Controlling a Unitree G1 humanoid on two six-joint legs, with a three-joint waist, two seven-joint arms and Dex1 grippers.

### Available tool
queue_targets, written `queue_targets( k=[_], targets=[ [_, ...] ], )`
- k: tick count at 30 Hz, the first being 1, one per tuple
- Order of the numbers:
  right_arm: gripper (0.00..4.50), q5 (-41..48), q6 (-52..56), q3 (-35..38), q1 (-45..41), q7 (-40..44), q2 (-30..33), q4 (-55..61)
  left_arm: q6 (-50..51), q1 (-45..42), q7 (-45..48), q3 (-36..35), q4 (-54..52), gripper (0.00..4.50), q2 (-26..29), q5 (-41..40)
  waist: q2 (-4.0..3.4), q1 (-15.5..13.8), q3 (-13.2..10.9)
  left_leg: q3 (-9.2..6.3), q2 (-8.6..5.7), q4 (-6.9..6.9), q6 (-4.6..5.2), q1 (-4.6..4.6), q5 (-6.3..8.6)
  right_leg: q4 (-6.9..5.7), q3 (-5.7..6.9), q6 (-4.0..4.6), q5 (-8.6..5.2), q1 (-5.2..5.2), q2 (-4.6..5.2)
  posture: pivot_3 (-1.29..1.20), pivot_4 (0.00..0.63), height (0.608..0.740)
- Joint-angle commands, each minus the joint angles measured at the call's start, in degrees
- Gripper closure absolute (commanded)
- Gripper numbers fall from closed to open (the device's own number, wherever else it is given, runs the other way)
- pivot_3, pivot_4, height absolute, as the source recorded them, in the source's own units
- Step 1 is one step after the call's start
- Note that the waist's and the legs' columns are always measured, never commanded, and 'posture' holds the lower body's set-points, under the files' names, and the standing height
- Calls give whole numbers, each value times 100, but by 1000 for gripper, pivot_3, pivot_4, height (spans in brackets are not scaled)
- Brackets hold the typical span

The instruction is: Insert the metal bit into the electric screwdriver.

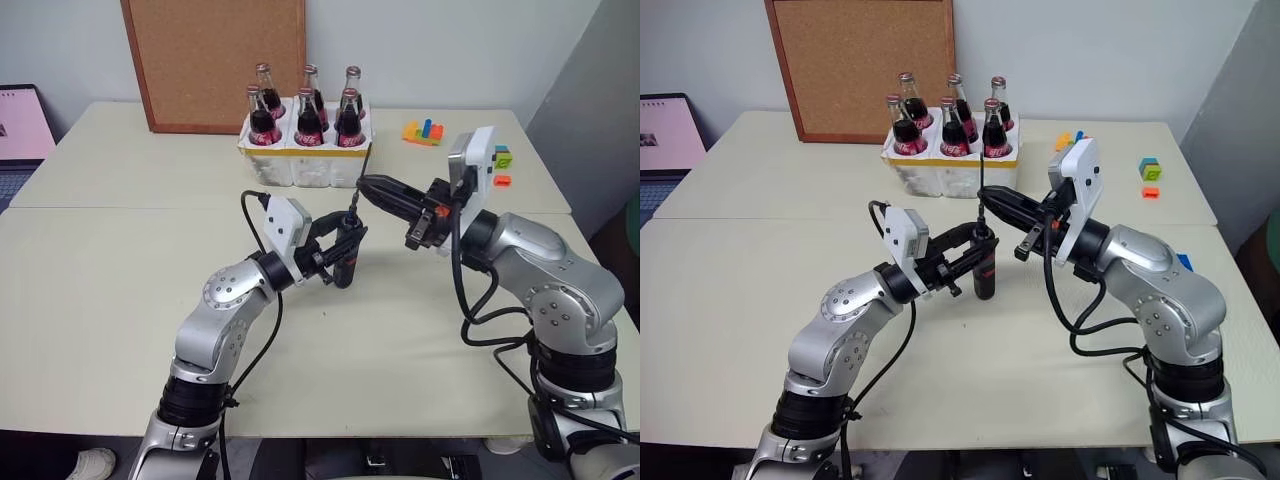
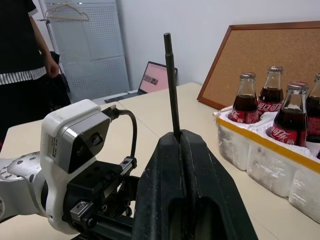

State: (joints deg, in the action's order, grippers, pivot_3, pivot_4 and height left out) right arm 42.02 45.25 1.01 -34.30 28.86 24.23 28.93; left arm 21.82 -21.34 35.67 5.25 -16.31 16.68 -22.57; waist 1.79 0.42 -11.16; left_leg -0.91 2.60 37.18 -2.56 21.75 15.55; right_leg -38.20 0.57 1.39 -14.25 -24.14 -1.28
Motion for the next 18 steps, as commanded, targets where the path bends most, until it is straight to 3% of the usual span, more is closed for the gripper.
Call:
queue_targets(
  k=[1, 18],
  targets=[
    [4500, 120, 134, -49, -82, 90, 99, 107, -180, -96, 32, -61, -110, 2882, 63, 50, 0, 0, 0, 0, 0, 0, 0, 0, 0, 0, 0, 0, 0, 0, 0, 0, 150, 740],
    [4500, -110, 404, -357, -250, 220, 386, -126, -242, -74, 40, -37, -106, 2882, 56, 87, 0, 3, 0, -2, 0, 61, 1, -3, 1, -53, -1, 0, -1, 0, -1, 0, 150, 740]
  ],
)
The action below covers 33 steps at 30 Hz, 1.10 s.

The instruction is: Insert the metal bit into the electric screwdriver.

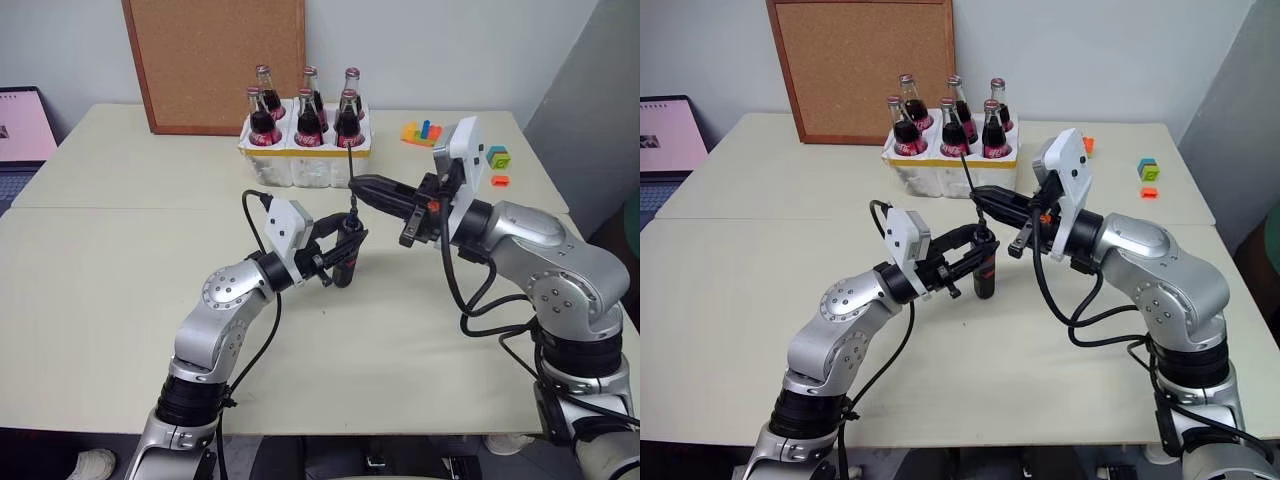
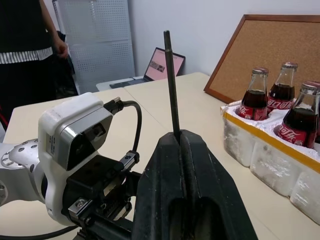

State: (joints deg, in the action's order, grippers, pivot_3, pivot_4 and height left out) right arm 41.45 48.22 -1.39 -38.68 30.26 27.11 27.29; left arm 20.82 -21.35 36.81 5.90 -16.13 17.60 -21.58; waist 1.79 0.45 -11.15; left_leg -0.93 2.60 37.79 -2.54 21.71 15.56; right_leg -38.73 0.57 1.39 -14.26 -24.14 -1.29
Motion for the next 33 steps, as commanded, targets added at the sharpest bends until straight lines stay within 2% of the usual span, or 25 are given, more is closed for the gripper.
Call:
queue_targets(
  k=[1, 19, 28, 33],
  targets=[
    [4500, -57, 91, -118, 227, 93, 112, 57, -131, -81, -97, -122, -115, 2882, -47, -16, 0, 0, 0, 0, 0, 6, 0, 0, 0, -3, 0, 0, 0, 0, 0, 0, 150, 740],
    [4500, 127, 618, -230, -15, -137, -9, 105, -168, -107, -57, -93, -66, 2883, -11, -4, 0, 9, 1, 0, 1, 14, 0, -1, 0, -18, -4, -1, 0, 4, -7, 0, 150, 740],
    [4500, 121, 420, -257, -235, 940, 401, -476, -176, -162, 10, -109, -10, 2883, -5, -1, 0, 6, 1, 0, -2, 14, 0, -6, 0, -15, -2, -1, 0, 4, -7, 0, 150, 740],
    [4500, -2, 316, -282, -551, 1288, 370, -1148, -194, -191, 37, -126, 18, 2883, 14, -1, 0, 18, 1, -1, 0, 12, 1, -5, 0, -15, -1, -1, 0, 4, -7, 0, 150, 740]
  ],
)
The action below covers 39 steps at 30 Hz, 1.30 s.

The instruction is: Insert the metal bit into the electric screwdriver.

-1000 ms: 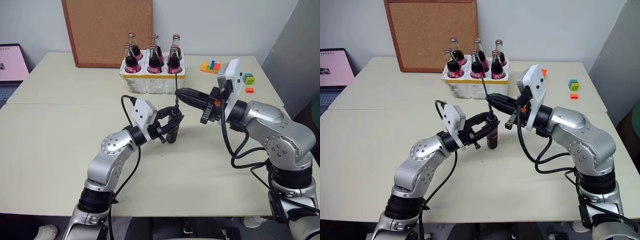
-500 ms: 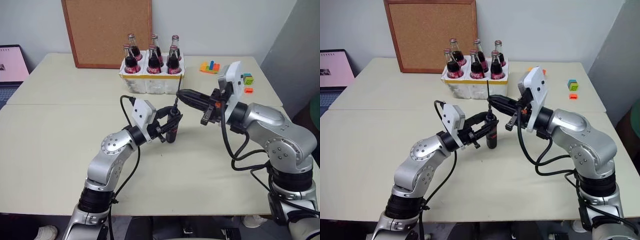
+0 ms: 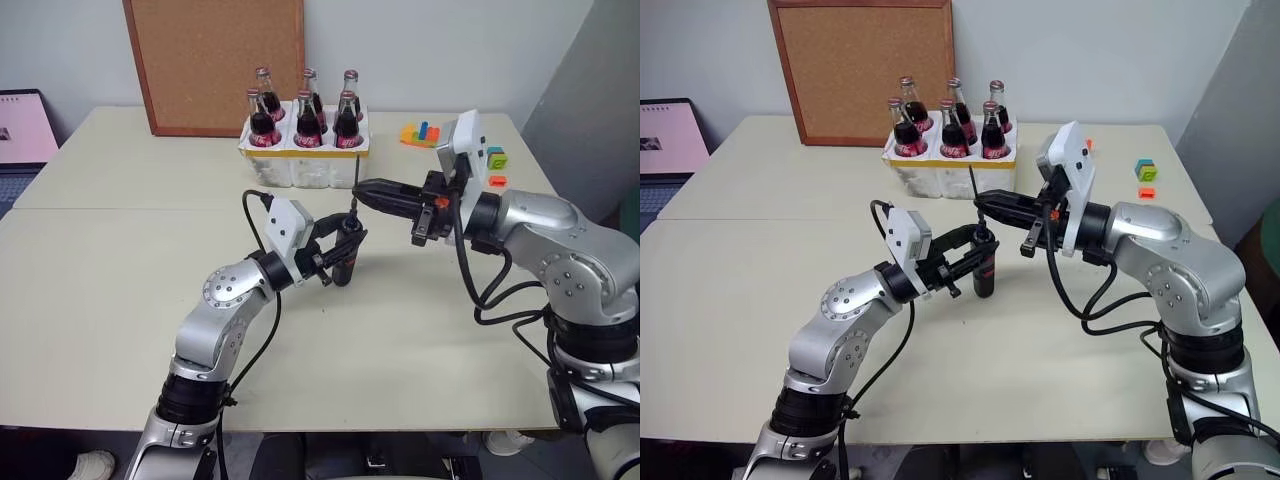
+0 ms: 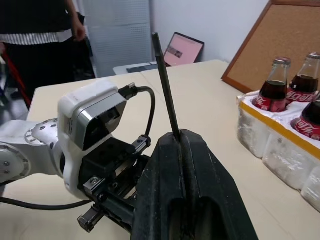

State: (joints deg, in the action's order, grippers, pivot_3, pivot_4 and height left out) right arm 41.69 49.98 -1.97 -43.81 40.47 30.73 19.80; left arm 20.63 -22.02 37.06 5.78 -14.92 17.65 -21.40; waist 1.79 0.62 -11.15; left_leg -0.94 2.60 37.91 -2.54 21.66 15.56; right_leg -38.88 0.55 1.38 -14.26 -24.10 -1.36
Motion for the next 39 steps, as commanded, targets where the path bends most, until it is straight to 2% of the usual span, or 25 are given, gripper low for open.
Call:
queue_targets(
  k=[1, 8, 15, 22, 26, 27, 31, 35, 39],
  targets=[
    [4500, -32, 145, -219, -79, 311, 1, -497, -178, -125, 14, -117, -102, 2883, 13, -17, 0, 0, 0, -1, 1, 0, 0, -1, 0, 0, 1, 0, 0, 0, 0, 0, 150, 740],
    [4500, 49, 265, -120, -182, 465, -49, -741, -187, -135, 15, -137, -91, 2883, 32, -16, 0, 1, 0, 0, 1, 1, 0, 6, 0, 3, -1, 0, 0, -6, 0, 0, 150, 740],
    [4500, -75, 185, -228, -79, 548, 42, -432, -204, -160, 37, -143, -44, 2883, 44, -2, 0, 2, 0, -1, 1, 0, 0, 5, 0, 3, 1, 0, 0, -6, 0, 0, 150, 740],
    [3252, 58, 225, 236, -11, 280, 128, -197, -228, -196, 59, -145, -16, 2883, 44, 26, -1, 0, -2, 0, 1, 0, 0, 14, 0, 6, 0, 0, 0, -14, 0, 0, 150, 740],
    [2270, 215, 367, 650, 143, 22, 257, 53, -281, -389, 30, -161, 16, 2883, 140, 153, -1, -9, -2, -2, 1, -2, 0, 21, 0, 14, 2, 0, 0, -17, 0, 0, 150, 740],
    [2139, 244, 402, 761, 214, -20, 320, 136, -295, -499, 27, -171, 53, 2883, 216, 240, 0, -17, -2, -2, 1, -2, 0, 23, 0, 16, 2, 0, 0, -17, 0, 0, 150, 740],
    [1143, 281, 441, 1107, 534, -133, 689, 594, -619, -1133, 189, -17, 514, 2883, 889, 1010, 2, -31, -4, -4, -1, -3, 0, 26, 0, 20, 6, 0, 0, -18, 0, 0, 150, 740],
    [124, -37, 241, 1199, 1068, 94, 1540, 1187, -1460, -1922, 715, 641, 1572, 2883, 1842, 2228, 0, -34, -6, -2, -1, -10, 1, 29, 1, 30, 5, 0, -2, -21, -2, 0, 150, 740],
    [87, -208, 70, 1092, 1566, 478, 2304, 1727, -1980, -2273, 1251, 1287, 2317, 2883, 2086, 2854, -2, -43, -6, 6, -1, -19, 3, 36, 2, 58, 3, -1, -4, -21, -16, 0, 150, 740]
  ],
)
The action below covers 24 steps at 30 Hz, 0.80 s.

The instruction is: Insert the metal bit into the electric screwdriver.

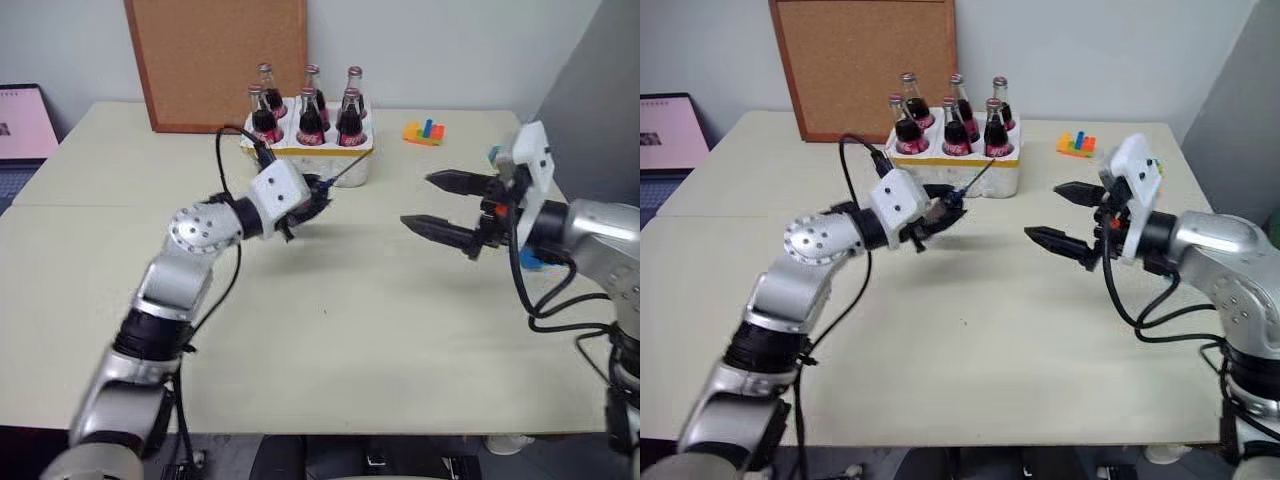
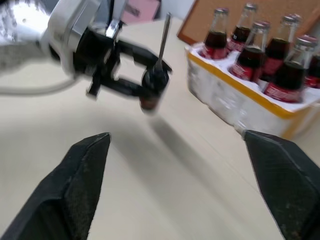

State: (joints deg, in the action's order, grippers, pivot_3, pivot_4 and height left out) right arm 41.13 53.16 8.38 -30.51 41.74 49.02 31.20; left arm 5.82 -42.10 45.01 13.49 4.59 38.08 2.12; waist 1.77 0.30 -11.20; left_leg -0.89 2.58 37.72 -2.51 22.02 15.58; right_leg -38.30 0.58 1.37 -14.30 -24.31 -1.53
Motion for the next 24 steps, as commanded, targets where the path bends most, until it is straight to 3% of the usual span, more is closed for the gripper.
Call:
queue_targets(
  k=[1, 4, 8, 16, 18, 24],
  targets=[
    [87, -290, -336, -55, 409, 484, 724, 765, -611, -342, 643, 716, 617, 2883, 3, 636, 0, -14, 0, 0, 2, 0, 2, 10, 1, 17, 3, -1, 0, 1, 0, 0, 150, 740],
    [87, -770, -671, -446, 726, 729, 1217, 1004, -970, -581, 1101, 1232, 1281, 2884, -153, 996, 0, -24, 0, 3, 5, 6, 4, 31, 3, 31, 3, -6, -2, -3, 1, 0, 150, 740],
    [87, -901, -852, -591, 793, 809, 1287, 947, -1259, -1011, 1484, 1724, 2178, 2884, -543, 1415, 1, -7, 1, 15, -2, 17, 12, 38, 8, 33, -4, -13, -6, -3, 3, 0, 150, 740],
    [87, -1118, -948, -668, 837, 795, 1218, 894, -1565, -1246, 1628, 1828, 3187, 2884, -1224, 1673, -4, -6, 4, 14, -1, 17, 17, 35, 10, 31, -2, -21, -9, -1, 2, 0, 150, 740],
    [87, -1128, -933, -665, 817, 734, 1144, 890, -1573, -1210, 1690, 1786, 3244, 2184, -1298, 1650, -6, -17, 6, 14, -3, 17, 17, 35, 10, 31, -2, -22, -9, 1, 3, 0, 150, 740],
    [87, -1087, -882, -528, 824, 687, 1087, 878, -1447, -1115, 1884, 1520, 3171, 1307, -1396, 1439, -5, -32, 7, 11, -6, 23, 17, 27, 10, 27, 7, -23, -9, 13, 11, 0, 150, 740]
  ],
)
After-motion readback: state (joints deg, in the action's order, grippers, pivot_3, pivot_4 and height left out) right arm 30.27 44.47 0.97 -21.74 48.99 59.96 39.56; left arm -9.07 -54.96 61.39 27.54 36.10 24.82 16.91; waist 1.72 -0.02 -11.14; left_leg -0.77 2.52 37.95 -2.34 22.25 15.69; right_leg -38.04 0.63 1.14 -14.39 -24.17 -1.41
